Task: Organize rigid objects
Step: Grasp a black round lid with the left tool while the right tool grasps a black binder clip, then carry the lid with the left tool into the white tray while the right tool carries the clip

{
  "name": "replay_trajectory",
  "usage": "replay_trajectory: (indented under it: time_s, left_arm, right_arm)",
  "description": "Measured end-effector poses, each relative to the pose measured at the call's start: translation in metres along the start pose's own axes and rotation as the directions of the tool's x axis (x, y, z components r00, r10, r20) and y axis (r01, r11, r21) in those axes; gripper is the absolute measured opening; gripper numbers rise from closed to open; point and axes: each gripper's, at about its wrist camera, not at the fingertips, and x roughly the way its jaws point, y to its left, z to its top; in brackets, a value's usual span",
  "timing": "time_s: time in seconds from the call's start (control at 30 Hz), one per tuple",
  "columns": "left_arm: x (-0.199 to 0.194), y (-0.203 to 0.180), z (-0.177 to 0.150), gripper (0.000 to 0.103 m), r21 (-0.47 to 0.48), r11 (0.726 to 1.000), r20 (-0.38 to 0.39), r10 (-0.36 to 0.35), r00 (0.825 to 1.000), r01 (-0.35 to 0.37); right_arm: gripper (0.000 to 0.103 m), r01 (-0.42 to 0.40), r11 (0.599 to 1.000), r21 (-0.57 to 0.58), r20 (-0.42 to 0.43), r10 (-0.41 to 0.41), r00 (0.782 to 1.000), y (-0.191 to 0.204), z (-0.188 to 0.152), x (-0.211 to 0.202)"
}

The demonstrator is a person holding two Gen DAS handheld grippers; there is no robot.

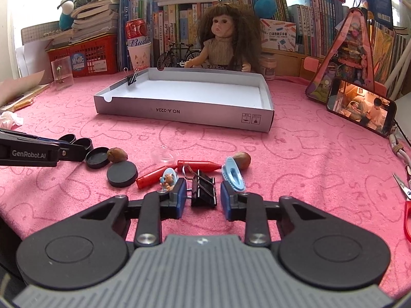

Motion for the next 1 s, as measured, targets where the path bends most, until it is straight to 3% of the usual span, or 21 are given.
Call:
replay_trajectory:
  time_s: [0.07, 0.5, 0.63, 0.77, 1.0]
  left_arm:
    - [0.003, 0.000, 0.000, 0.027, 0.001, 1.000, 0.002, -0.001, 1.000, 0.001]
    - [0.010, 0.000, 0.005, 0.028, 0.008, 1.000, 0.009, -0.004, 1.000, 0.004]
    - [0.017, -0.003, 0.006, 0.042, 0.025, 1.000, 0.021, 0.008, 1.000, -0.008]
    - [0.019, -0.006, 0.008, 0.030, 0.040, 0.999, 0.032, 0.015, 0.999, -0.016]
    - [0.010, -0.006, 0.022, 0.030, 0.037, 0.999, 0.055, -0.008, 0.998, 0.006]
  right_arm:
    - [0.025, 0.000, 1.000, 0.006, 0.003, 0.000, 1.000, -0.001, 0.001, -0.001]
    - [0.025, -0.005, 1.000, 0.011, 0.063, 0.005, 0.998, -0.001, 0.014, -0.011]
    - [0.025, -0.008, 1.000, 0.013, 0.082, 0.007, 0.997, 0.000, 0.020, -0.012]
    - [0.025, -0.009, 1.000, 0.015, 0.092, 0.008, 0.996, 0.000, 0.025, -0.011]
    - [0.025, 0.011, 0.999, 0.051, 0.095, -0.016, 0.995, -0.006, 0.039, -0.004]
